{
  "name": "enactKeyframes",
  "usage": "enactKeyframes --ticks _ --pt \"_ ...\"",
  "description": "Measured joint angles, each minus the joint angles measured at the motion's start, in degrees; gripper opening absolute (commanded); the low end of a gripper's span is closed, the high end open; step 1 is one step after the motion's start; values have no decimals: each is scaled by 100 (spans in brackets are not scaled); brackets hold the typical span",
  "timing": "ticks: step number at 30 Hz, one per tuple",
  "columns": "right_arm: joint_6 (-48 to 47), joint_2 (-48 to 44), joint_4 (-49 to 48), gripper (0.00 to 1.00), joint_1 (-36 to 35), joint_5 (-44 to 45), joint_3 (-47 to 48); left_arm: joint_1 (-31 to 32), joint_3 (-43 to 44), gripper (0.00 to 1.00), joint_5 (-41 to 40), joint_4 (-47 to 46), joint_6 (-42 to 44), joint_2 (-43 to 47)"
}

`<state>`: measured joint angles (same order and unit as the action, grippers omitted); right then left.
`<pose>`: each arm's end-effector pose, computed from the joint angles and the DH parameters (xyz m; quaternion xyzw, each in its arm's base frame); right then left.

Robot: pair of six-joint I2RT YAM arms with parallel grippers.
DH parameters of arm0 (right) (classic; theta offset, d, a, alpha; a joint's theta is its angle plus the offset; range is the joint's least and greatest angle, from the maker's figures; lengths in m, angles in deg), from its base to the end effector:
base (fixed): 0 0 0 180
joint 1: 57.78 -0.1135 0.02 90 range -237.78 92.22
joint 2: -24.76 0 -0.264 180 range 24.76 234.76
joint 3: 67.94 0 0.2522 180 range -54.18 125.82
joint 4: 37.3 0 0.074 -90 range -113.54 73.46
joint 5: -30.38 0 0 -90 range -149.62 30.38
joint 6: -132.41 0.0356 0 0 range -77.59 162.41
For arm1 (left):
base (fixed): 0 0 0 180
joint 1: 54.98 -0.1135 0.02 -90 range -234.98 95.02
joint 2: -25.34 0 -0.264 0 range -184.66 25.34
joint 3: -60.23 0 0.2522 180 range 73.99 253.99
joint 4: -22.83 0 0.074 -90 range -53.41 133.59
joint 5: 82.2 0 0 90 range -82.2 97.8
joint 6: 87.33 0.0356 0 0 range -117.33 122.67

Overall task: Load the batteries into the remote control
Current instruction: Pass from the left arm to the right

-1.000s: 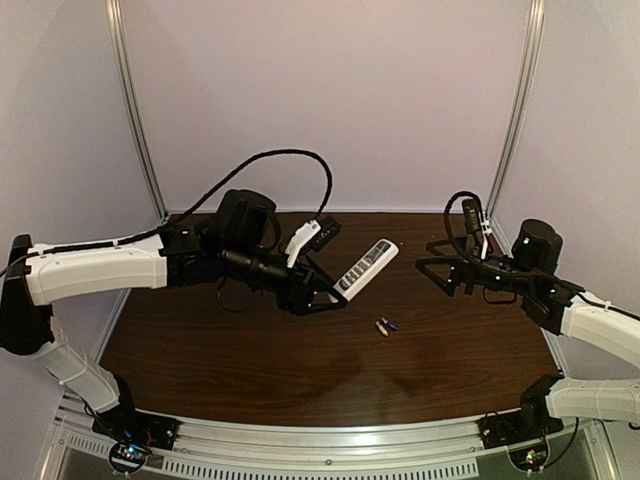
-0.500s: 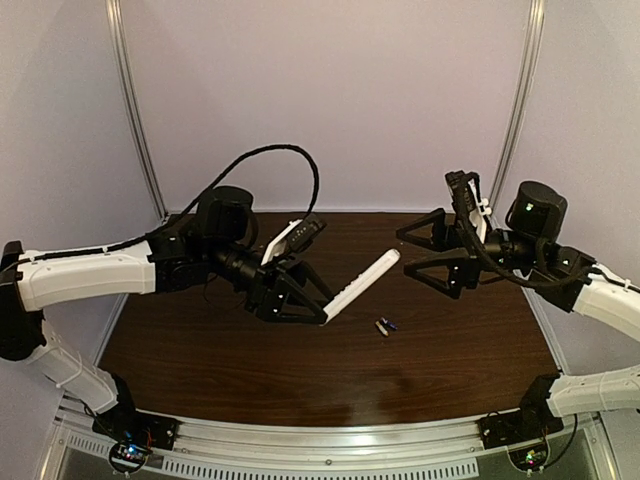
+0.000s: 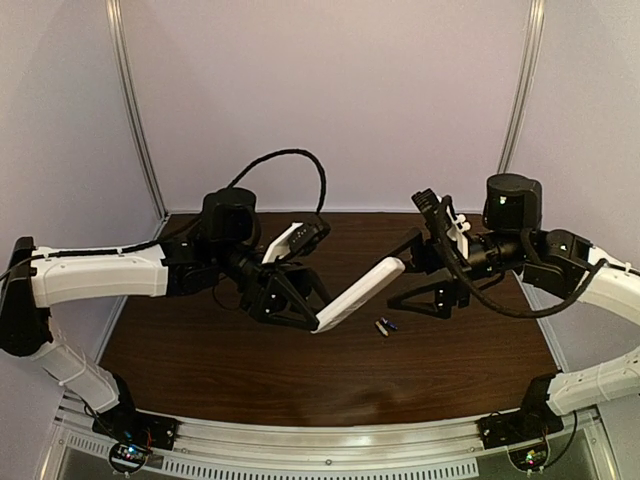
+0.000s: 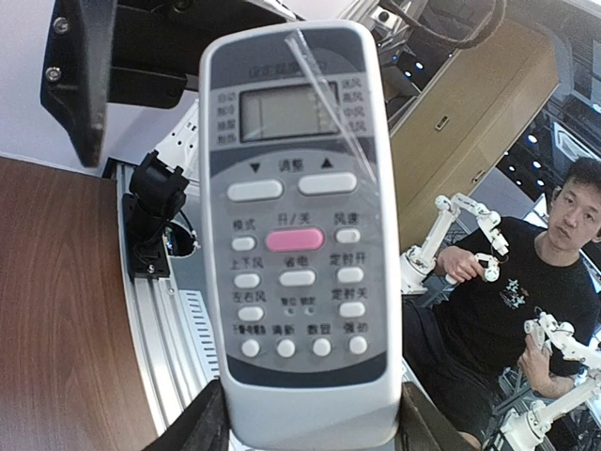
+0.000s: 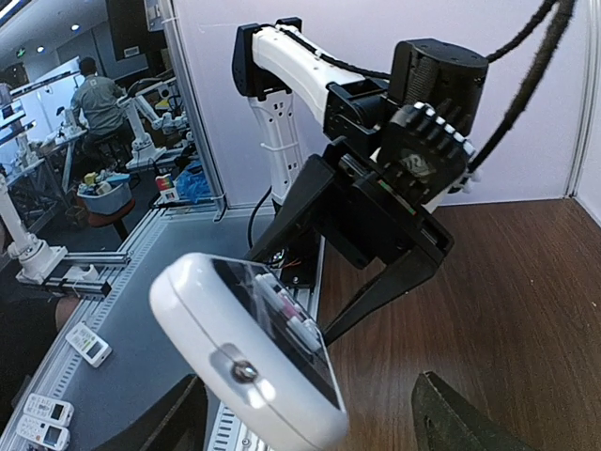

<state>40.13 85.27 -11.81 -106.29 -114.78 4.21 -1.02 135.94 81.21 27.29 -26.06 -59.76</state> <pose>0.1296 0.1906 0.3716 -0.5572 0.5079 0.5498 0.3597 0.1654 -0.2853 0.3152 0.4975 0.5354 -0.6798 0.0604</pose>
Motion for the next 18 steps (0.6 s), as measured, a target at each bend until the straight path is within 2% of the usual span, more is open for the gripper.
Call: enactKeyframes --ticks 3,9,18 --pt "-184 70 267 64 -203 15 232 11 -70 17 166 -332 -247 -39" --pt "-546 155 798 57 -584 114 710 83 -136 17 494 -833 -643 -260" --pt "-973 367 1429 38 -807 369 1003 188 -136 17 841 -1272 -1034 -459"
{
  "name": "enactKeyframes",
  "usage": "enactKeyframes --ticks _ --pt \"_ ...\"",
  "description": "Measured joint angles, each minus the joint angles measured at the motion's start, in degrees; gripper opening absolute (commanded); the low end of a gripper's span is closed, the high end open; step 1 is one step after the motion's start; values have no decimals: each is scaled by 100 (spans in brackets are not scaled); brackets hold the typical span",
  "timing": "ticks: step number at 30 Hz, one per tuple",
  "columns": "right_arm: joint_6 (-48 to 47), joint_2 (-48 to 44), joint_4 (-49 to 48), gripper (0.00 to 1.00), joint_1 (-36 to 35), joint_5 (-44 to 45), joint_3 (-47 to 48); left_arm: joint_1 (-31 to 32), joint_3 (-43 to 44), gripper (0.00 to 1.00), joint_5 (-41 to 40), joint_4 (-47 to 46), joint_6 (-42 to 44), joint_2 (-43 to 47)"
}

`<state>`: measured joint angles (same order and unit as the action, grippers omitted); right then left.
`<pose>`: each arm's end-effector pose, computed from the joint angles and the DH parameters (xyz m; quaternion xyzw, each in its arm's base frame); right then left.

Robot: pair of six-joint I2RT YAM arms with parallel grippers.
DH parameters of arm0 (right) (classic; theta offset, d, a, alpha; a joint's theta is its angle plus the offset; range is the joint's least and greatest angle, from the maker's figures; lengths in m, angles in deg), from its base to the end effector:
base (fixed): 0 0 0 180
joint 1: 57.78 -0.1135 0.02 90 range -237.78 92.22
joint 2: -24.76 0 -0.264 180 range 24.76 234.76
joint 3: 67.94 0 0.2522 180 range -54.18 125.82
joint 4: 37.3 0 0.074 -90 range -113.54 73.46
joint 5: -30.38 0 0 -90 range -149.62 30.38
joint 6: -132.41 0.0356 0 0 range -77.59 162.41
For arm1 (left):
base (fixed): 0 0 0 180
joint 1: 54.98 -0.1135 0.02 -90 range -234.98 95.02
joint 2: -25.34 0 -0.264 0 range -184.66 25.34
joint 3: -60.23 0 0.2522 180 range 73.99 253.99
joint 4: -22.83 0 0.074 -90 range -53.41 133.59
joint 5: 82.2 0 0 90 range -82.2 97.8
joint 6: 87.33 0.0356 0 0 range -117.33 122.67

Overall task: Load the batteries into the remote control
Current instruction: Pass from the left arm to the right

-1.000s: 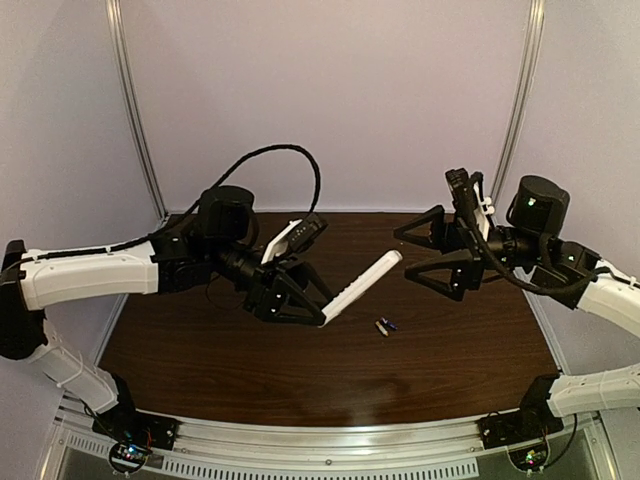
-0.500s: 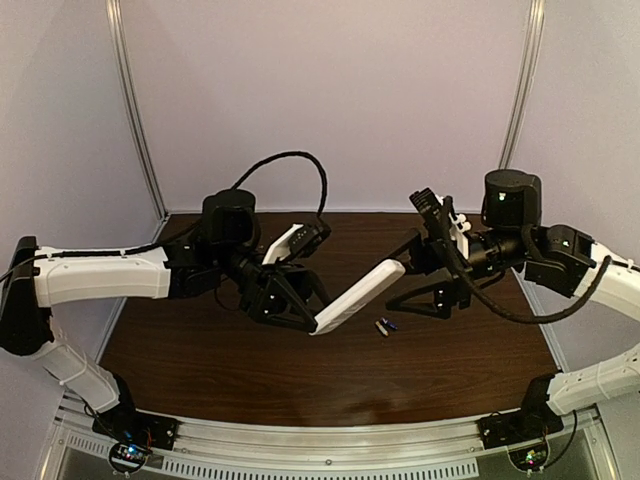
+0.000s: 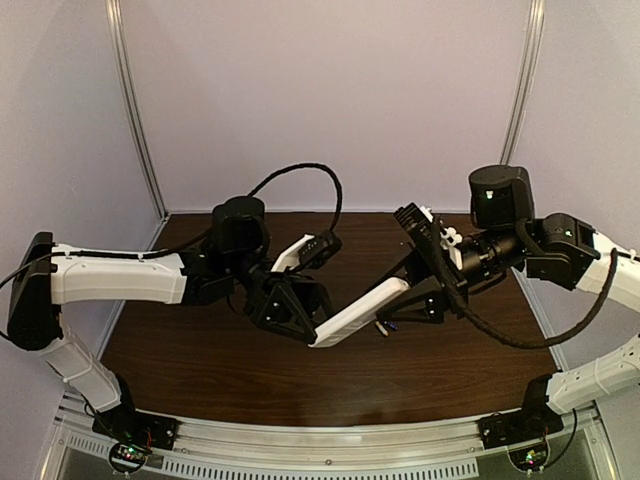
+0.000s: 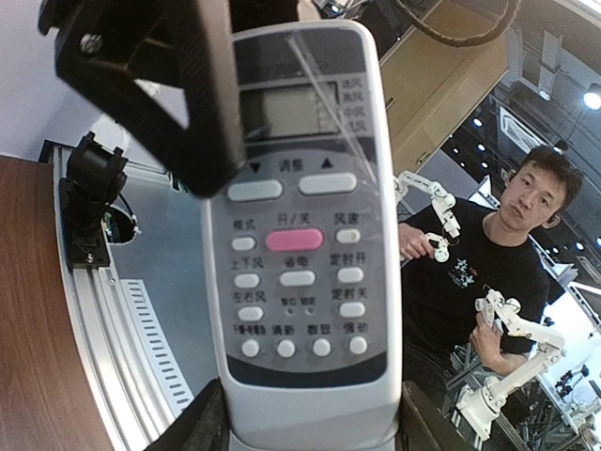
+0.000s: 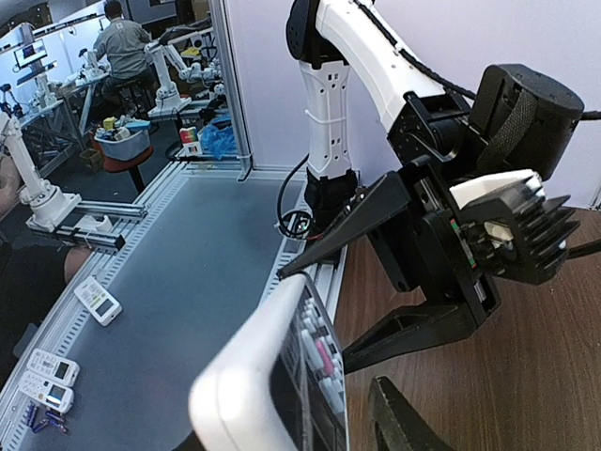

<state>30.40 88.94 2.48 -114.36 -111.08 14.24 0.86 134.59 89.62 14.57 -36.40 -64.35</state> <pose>0.1057 0.2108 0.3934 -0.6214 0.4790 0.5242 0.3311 0.1619 -0.3013 0.3011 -0.5116 -0.4970 0.7005 0.0232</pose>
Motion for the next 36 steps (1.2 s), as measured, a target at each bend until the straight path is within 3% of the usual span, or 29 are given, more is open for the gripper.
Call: enactKeyframes --ticks 12,13,15,19,23,31,34,36 --pt "-199 175 422 19 -72 146 151 20 -61 16 151 -772 -492 -50" --pt "-219 173 428 21 -74 144 160 26 -61 16 162 -824 -529 -63" --pt "-267 175 459 41 -79 136 177 39 -61 16 170 -907 -599 -76" --pt "-271 175 509 44 -83 90 258 42 -61 16 208 -977 -673 -94" --pt "-273 175 518 36 -90 31 350 42 -61 15 247 -1001 -721 -168" --pt "-501 258 581 4 -142 -55 446 83 -66 15 433 -1091 -852 -382" --pt "-457 273 715 0 -157 -31 463 72 -90 26 400 -1228 -960 -389" --pt "-428 302 855 0 -155 -17 472 59 -116 42 442 -1405 -1038 -393"
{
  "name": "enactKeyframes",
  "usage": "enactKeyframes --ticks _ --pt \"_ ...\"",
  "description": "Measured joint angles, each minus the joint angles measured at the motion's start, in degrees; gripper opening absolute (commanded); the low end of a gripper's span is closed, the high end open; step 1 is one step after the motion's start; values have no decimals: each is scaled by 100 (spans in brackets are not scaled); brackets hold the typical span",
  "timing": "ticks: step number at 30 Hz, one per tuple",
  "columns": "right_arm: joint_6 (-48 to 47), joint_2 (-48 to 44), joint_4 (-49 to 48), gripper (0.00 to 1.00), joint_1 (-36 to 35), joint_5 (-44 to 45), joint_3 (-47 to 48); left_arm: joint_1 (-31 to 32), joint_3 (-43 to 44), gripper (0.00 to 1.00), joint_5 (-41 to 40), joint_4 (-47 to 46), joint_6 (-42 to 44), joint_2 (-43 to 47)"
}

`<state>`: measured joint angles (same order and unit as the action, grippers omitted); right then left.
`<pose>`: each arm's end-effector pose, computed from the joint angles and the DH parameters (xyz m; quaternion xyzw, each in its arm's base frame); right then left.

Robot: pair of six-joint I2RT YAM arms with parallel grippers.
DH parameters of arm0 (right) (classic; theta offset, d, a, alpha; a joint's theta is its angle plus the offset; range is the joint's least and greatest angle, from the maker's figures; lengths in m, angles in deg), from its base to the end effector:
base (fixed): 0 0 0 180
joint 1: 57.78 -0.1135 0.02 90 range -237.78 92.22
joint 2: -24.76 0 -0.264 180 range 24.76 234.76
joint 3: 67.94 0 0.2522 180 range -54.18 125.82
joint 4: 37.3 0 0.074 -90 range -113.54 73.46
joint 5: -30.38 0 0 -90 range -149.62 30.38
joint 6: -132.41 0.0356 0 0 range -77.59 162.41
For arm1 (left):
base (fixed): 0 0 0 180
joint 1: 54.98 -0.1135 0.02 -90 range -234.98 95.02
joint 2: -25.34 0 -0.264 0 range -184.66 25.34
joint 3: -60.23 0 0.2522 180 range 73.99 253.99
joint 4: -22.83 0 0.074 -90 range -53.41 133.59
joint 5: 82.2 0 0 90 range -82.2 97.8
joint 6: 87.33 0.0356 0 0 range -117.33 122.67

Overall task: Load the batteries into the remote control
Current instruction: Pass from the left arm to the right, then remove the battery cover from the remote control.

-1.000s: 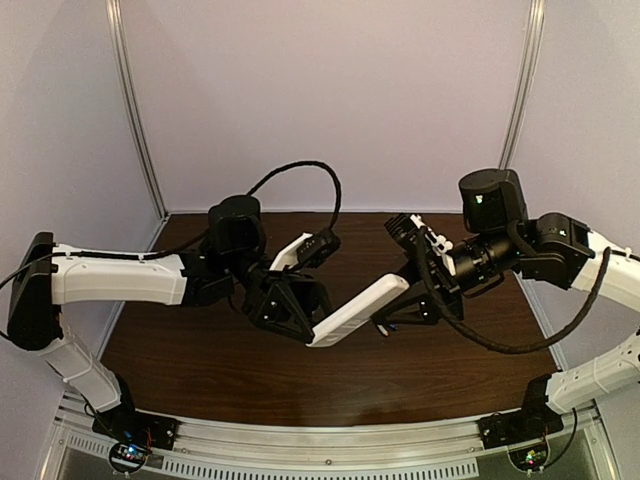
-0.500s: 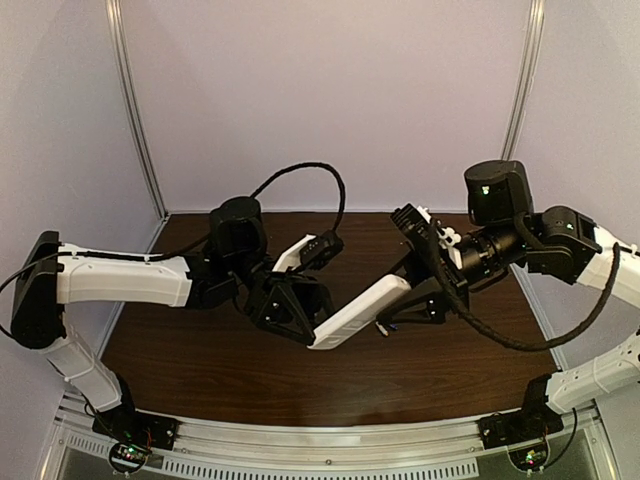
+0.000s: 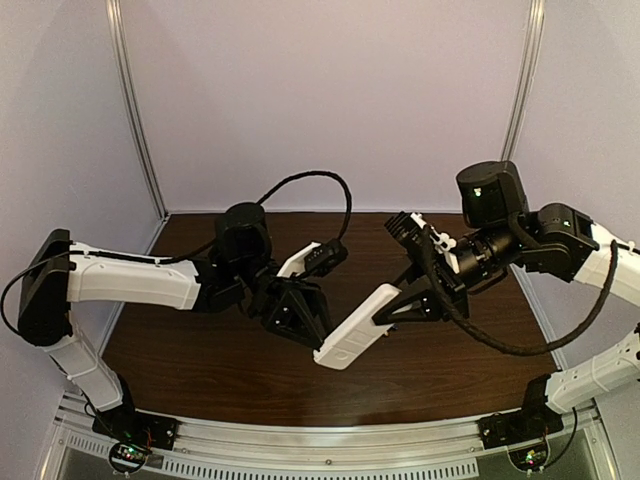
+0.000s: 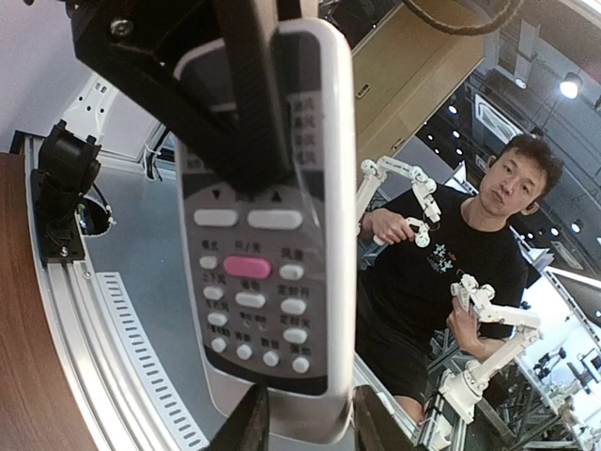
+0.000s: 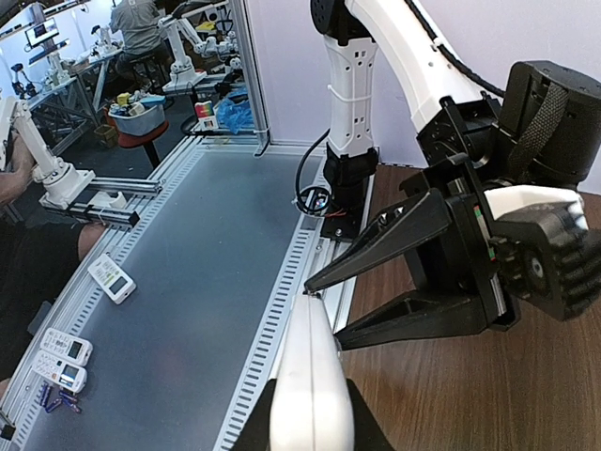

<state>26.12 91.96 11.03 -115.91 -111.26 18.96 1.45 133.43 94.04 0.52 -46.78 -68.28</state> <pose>0.1027 0.2181 0.3958 -0.6452 0.4821 0.5139 0.2953 0.1636 -0.3107 0.2915 -0.5212 -0.4767 0.7050 0.0631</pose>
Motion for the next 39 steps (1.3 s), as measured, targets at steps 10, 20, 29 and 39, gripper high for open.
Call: enactKeyframes --ticks 10,20,29,39 --pt "472 48 -326 0 74 59 -85 -476 -511 90 -254 -2730 -2542 -420" --pt "2406 -13 -1987 0 1462 188 -1252 -2072 -1043 92 -1388 -2734 -2588 -31" --pt "4240 48 -3589 0 2457 271 -1989 -2155 -85 93 -3668 1628 739 1276" --pt "6712 835 -6339 0 2765 872 -3451 -1895 -1172 74 -5062 2146 1021 1679"
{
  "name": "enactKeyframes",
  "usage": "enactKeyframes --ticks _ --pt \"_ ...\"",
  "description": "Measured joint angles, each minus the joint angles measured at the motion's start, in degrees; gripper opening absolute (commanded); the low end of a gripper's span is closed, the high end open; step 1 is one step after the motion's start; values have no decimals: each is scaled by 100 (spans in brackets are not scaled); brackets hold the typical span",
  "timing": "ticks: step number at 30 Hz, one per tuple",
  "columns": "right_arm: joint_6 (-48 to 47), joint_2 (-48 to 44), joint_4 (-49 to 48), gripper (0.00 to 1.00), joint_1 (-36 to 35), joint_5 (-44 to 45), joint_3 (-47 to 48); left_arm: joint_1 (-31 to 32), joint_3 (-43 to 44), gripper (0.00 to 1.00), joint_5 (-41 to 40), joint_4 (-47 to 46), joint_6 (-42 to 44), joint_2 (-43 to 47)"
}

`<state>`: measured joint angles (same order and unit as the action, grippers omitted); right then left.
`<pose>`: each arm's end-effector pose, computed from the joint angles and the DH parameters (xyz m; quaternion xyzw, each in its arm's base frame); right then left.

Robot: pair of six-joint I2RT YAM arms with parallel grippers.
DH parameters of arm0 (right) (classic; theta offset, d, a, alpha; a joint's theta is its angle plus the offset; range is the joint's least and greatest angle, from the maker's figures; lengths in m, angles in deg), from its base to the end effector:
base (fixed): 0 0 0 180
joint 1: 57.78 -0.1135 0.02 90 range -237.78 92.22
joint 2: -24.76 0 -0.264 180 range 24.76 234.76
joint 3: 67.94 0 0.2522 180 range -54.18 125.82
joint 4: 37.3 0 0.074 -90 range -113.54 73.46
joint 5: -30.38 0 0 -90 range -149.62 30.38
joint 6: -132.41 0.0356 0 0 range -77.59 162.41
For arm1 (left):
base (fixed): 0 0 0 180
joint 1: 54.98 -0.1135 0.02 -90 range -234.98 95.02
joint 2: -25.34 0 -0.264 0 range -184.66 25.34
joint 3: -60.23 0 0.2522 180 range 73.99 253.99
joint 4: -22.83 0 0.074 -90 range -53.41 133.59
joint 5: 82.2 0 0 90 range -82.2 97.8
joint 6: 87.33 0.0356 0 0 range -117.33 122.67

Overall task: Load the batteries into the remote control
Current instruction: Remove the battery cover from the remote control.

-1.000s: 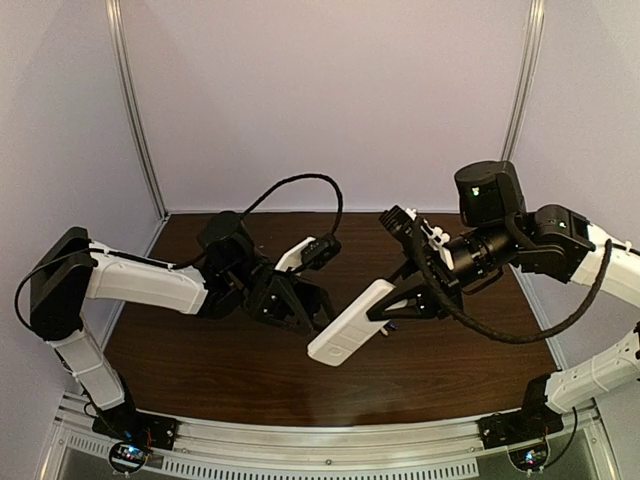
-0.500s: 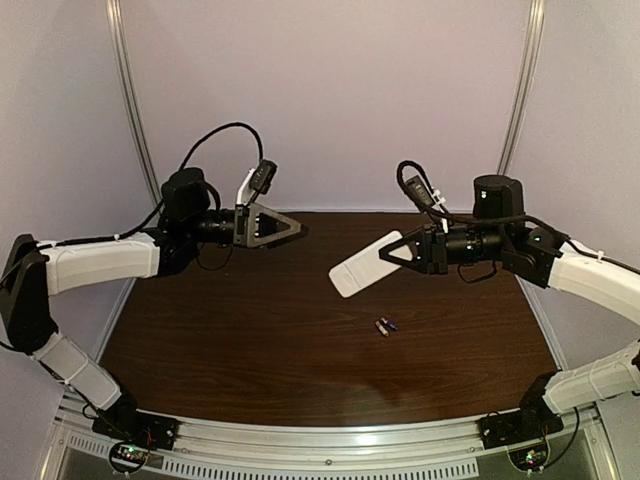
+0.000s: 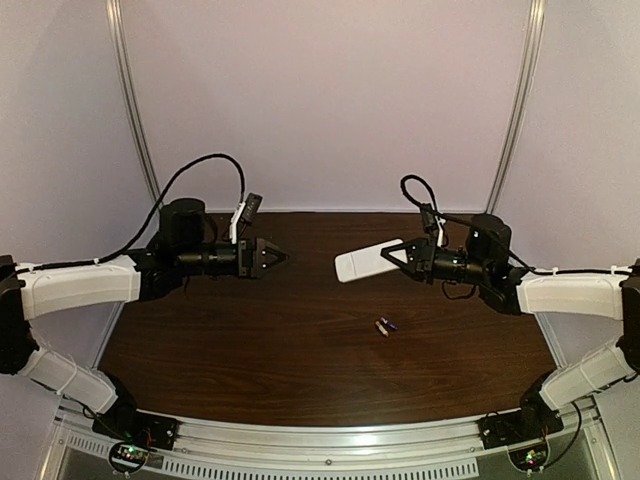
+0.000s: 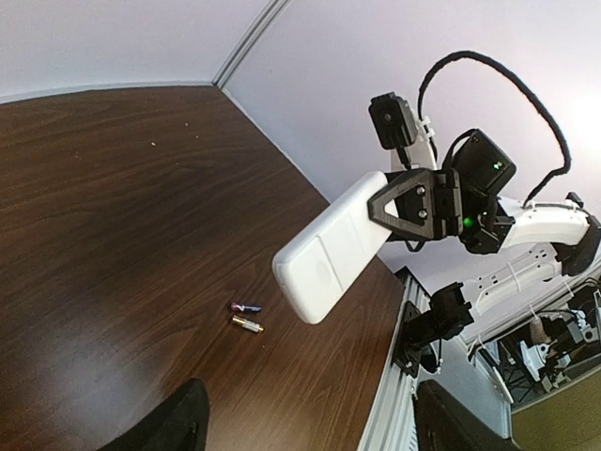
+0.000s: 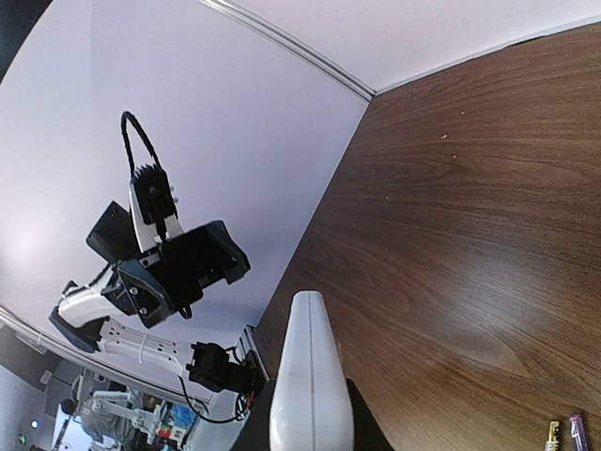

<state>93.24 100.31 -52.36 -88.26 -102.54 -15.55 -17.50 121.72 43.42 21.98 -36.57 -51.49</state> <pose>0.2334 0.1655 0.2559 -0.1118 0.7342 0.6070 0.2827 0.2276 -0.2007 0.2781 0.1757 0.7555 -0.5514 0.3070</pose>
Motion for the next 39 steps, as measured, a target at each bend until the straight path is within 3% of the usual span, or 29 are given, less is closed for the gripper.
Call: enactKeyframes --ticks 6,12,39 --pt "988 369 -1528 0 -2 273 -455 269 -24 59 -245 -96 -166 -216" --pt "1552 754 -2509 0 -90 308 -625 568 9 54 -249 -179 -280 -804" --pt "1491 857 -2597 0 -673 575 -625 708 459 32 -636 -356 -448 -999"
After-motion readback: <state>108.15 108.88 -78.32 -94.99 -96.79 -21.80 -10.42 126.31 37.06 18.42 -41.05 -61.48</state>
